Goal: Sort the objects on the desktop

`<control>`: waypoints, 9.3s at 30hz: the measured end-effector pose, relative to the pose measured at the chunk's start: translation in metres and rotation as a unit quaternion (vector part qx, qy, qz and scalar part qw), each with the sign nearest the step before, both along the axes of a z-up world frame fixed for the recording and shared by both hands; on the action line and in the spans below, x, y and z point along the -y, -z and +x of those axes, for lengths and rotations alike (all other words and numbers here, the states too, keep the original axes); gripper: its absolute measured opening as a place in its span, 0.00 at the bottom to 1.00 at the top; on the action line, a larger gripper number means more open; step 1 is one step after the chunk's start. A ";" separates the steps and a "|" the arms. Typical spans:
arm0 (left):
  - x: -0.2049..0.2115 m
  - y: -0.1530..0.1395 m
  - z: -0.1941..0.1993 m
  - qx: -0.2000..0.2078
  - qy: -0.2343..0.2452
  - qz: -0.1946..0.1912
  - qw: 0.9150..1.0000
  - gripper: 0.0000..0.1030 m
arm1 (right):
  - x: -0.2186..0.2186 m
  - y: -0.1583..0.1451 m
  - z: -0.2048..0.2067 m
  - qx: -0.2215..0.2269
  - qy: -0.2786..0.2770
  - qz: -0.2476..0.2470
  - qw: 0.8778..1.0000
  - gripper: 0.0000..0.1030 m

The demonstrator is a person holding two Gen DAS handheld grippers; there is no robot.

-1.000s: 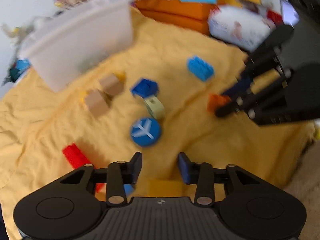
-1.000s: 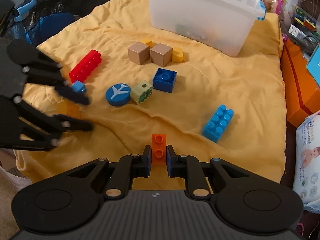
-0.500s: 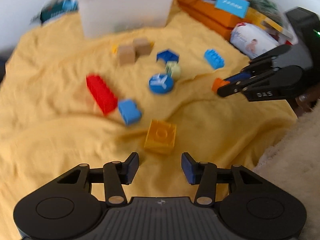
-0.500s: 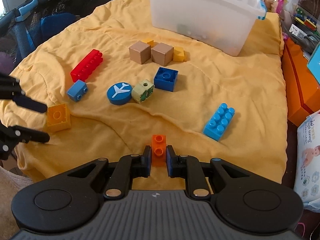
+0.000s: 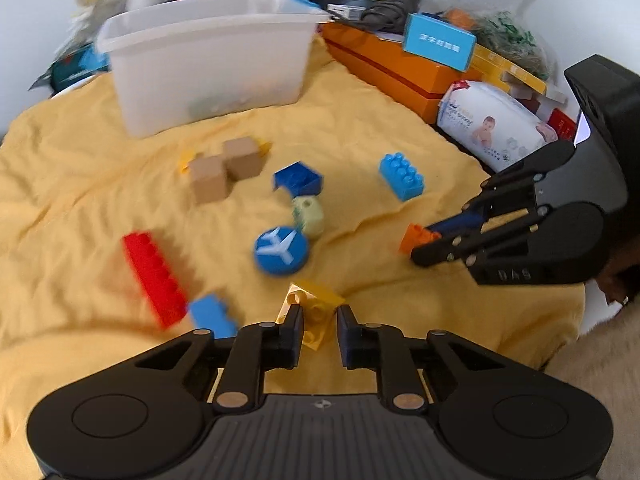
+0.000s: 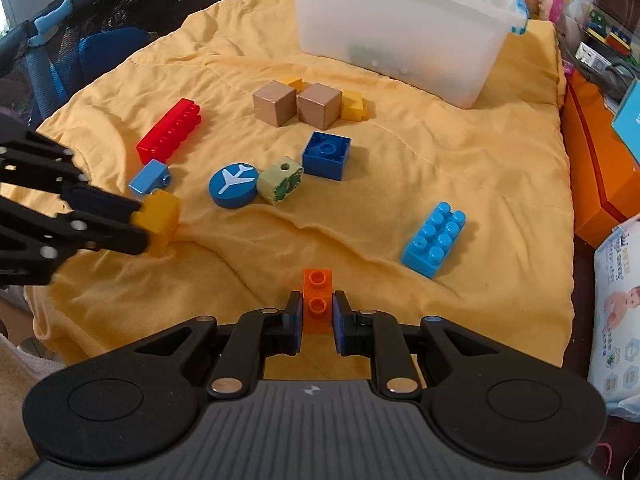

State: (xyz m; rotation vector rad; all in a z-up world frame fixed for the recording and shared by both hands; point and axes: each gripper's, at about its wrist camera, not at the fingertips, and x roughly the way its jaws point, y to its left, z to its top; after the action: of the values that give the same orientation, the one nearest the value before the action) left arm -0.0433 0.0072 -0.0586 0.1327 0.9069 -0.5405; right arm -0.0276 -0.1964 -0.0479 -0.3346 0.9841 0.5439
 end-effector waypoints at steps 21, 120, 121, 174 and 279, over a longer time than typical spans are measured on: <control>0.014 0.006 -0.001 0.035 0.025 0.036 0.998 0.49 | 0.000 0.007 0.002 -0.001 0.003 0.000 1.000 0.28; -0.013 -0.015 0.030 0.018 -0.060 -0.011 0.998 0.72 | -0.020 -0.006 -0.020 0.099 0.046 0.012 0.994 0.47; -0.015 -0.015 0.026 0.019 -0.062 -0.008 0.998 0.72 | -0.018 -0.006 -0.018 0.093 0.043 0.016 0.995 0.47; -0.034 0.027 0.024 -0.016 -0.100 0.000 0.995 0.18 | -0.122 -0.023 0.106 0.112 -0.069 0.034 0.991 0.31; -0.018 -0.126 0.143 0.154 -0.101 -0.086 0.979 0.17 | -0.033 -0.060 0.078 0.125 0.008 0.080 0.989 0.32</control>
State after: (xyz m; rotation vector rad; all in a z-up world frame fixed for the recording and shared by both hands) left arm 0.0999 0.0250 0.0670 -0.0324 0.5598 -0.3937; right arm 0.0508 -0.1631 0.0123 -0.2450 0.6959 0.5481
